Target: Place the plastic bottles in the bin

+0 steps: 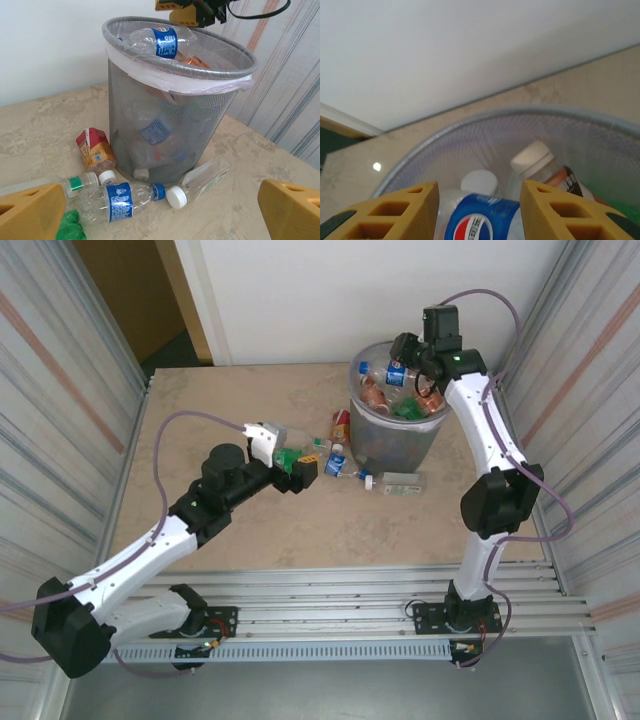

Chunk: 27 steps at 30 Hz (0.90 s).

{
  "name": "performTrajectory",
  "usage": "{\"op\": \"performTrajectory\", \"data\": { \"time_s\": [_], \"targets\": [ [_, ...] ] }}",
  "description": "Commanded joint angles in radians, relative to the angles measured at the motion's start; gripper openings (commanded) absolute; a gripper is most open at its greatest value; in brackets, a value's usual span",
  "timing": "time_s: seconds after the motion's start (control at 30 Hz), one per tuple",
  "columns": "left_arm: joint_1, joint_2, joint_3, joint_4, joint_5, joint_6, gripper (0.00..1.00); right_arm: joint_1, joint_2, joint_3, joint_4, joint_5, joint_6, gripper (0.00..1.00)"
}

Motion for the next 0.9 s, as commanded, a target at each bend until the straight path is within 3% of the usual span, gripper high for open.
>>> {"op": "performTrajectory", "data": {
  "time_s": [0.0,0.2,0.37,0.5,0.67,0.87],
  "targets": [
    [0.000,-0.001,-0.013,0.036,-0.010,-0.016,0.99,0.019,-0.026,-0.042,-0.012,0.000,-0.029,0.47],
    [-0.001,-0.001,-0.019,0.042,-0.013,-0.023,0.99,0.014,0.010,-0.031,-0.012,-0.043,-0.038,0.51],
    [0.000,-0.001,-0.023,0.039,-0.016,-0.023,0.99,0.012,0.045,0.132,-0.099,-0.042,-0.109,0.57],
    [0.000,-0.001,-0.027,0.038,-0.034,-0.026,0.99,0.023,0.029,0.218,-0.184,-0.013,-0.168,0.57],
    [0.000,0.003,-0.024,0.030,-0.078,-0.031,0.99,0.053,-0.062,0.132,-0.225,0.035,-0.197,0.43],
    [0.007,0.025,0.022,-0.059,-0.148,-0.042,0.99,0.087,-0.187,-0.059,-0.207,0.063,-0.185,0.40]
  ]
}}
